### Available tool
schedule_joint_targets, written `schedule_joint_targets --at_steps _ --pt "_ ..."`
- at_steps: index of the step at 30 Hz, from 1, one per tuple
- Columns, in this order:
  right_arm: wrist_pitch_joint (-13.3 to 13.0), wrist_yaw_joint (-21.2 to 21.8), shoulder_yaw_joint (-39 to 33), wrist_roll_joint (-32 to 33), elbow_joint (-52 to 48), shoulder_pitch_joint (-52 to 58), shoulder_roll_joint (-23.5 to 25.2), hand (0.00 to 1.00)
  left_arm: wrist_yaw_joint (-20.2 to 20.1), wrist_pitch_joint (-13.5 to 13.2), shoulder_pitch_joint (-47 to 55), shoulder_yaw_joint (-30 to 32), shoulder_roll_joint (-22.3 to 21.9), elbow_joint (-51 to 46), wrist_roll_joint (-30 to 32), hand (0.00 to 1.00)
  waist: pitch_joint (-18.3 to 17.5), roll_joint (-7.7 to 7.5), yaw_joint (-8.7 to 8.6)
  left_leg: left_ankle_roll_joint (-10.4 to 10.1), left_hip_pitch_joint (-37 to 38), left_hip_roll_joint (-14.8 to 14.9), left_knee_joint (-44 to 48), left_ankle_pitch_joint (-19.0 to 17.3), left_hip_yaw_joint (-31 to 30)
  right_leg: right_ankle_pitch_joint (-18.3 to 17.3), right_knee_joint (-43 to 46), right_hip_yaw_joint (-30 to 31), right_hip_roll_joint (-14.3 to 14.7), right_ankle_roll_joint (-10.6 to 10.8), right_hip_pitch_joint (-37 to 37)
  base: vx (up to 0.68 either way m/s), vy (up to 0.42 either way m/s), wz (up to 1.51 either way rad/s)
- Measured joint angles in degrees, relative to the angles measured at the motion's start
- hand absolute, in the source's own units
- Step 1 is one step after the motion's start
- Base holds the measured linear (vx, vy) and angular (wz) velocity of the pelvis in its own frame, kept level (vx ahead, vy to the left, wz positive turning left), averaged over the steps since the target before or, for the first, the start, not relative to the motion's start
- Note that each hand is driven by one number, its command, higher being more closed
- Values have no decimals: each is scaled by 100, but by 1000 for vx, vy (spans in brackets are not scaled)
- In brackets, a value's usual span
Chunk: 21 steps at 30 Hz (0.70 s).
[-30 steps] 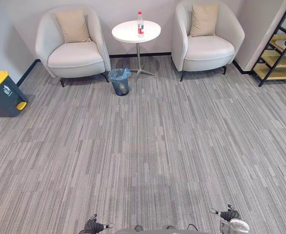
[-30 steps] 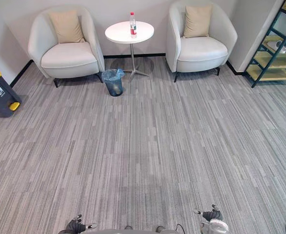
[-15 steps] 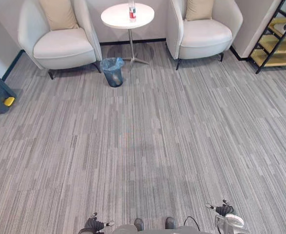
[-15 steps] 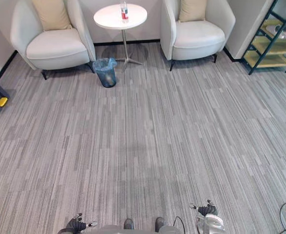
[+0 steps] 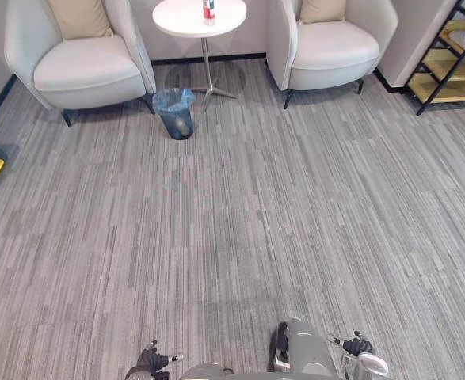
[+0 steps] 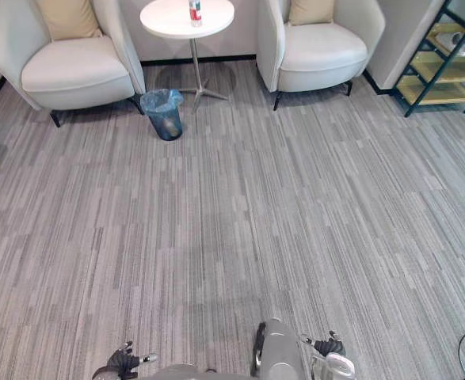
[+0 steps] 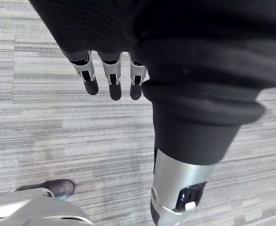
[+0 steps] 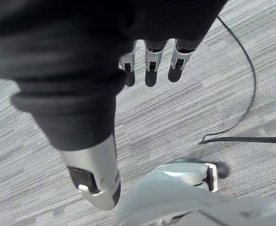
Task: Gather rubbish on tea table into small bin, then transfer packed bag to large trash can.
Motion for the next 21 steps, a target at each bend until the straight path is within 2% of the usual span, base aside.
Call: schedule_joint_targets --at_steps 1,2,3,4,5,6,7,8,9,11,12,13,15,16,17,18,19,20,21 --pt "-1 -2 20 1 3 65 -9 0 -5 -12 -31 0 30 -2 1 0 -10 -39 -67 -161 53 1 6 -33 -125 715 -757 42 58 -173 21 469 -175 77" --pt "0 -4 10 6 14 118 -82 0 -9 -7 -61 10 -20 22 4 0 -14 -23 -128 -340 129 103 88 -137 -238 1011 -650 18 83 -486 97 675 -264 51" --pt "-2 -53 -2 14 -13 35 -112 0 -25 -16 -65 21 -66 16 8 0 -48 87 -107 -551 89 280 359 -44 -268 804 -599 -79 183 -551 170 492 -208 19" --pt "-6 -73 -3 14 -40 -3 -94 0 -25 -15 -69 28 -72 15 9 0 -47 85 -113 -720 23 301 530 59 -269 742 -614 -94 207 -567 239 492 -206 3" --pt "-25 -78 -3 14 -98 -9 -73 0 -25 -14 -79 69 -109 6 9 0 -47 86 -114 -989 -91 309 927 227 -260 669 -712 -134 235 -613 413 404 -177 8" --pt "-28 -81 8 23 -191 21 -33 0 -32 -14 -69 171 -178 -16 11 0 -40 91 -109 -1078 -377 373 1868 527 -246 594 -936 -172 304 -659 798 500 -209 10" --pt "-31 -84 43 40 -265 50 -9 0 -33 -8 -61 263 -229 -30 11 0 -37 86 -118 -1069 -592 414 2529 781 -240 563 -1082 -174 340 -660 1036 578 -220 7" --pt "-49 -92 109 74 -446 111 59 0 -40 -8 -21 354 -314 -147 10 0 -33 80 -73 -1114 -1051 623 3780 1110 -185 477 -1337 -148 401 -692 1470 455 -156 -4" --pt "-80 -95 113 129 -571 112 140 0 -43 -10 -26 429 -386 -303 10 0 -27 82 -13 -986 -1510 927 4833 1011 87 402 -1508 -126 492 -762 1823 328 -97 -10" --pt "-115 -101 123 204 -701 89 213 0 -41 -10 -45 446 -462 -519 10 0 12 5 90 -677 -2167 1215 5576 816 380 260 -1721 -4 545 -769 2258 362 -87 -22" --pt "-112 -107 126 242 -708 79 247 0 -40 -15 -52 465 -488 -657 2 0 6 -2 191 -578 -2557 1300 5629 741 498 173 -1845 75 550 -754 2469 367 -52 -27" --pt "-108 -108 130 273 -708 76 259 0 -36 -16 -51 466 -486 -707 1 0 14 -20 222 -536 -2737 1321 5569 713 560 130 -1886 116 547 -745 2565 290 25 -31" --pt "-87 -137 107 286 -704 38 293 0 -30 -16 -60 468 -465 -767 -2 0 39 -65 325 -499 -3113 1266 4911 579 830 32 -2016 220 447 -648 2867 331 96 -25" --pt "-74 -210 82 286 -699 31 297 0 -22 -22 -59 465 -466 -773 -6 0 36 -90 340 -538 -3243 1076 3817 556 1103 -53 -2145 270 267 -502 3089 373 152 -21" --pt "-69 -215 73 286 -697 26 286 0 -19 -27 -58 462 -470 -769 -5 0 38 -93 341 -561 -3265 954 3308 583 1145 -98 -2193 301 190 -428 3162 395 173 -23" --pt "-65 -215 65 285 -677 20 255 0 -17 -33 -51 454 -474 -750 -6 0 36 -88 342 -661 -3275 774 2488 684 1127 -165 -2288 346 97 -330 3274 417 239 -27" --pt "-51 -215 73 285 -634 18 200 0 -18 -33 -29 435 -477 -726 -5 0 13 -56 359 -772 -3207 586 1485 946 1037 -258 -2407 433 37 -197 3412 549 349 -50" --pt "-40 -226 67 284 -552 23 195 0 -18 -35 63 399 -456 -645 -9 0 -33 -50 459 -561 -3211 503 1297 1464 898 -439 -2454 595 -16 -107 3532 565 355 -54" --pt "-30 -222 69 281 -459 22 218 0 -15 -37 73 417 -444 -602 -19 0 -122 -112 495 -422 -3238 395 1406 1539 843 -530 -2432 677 -102 -102 3544 426 248 -48"
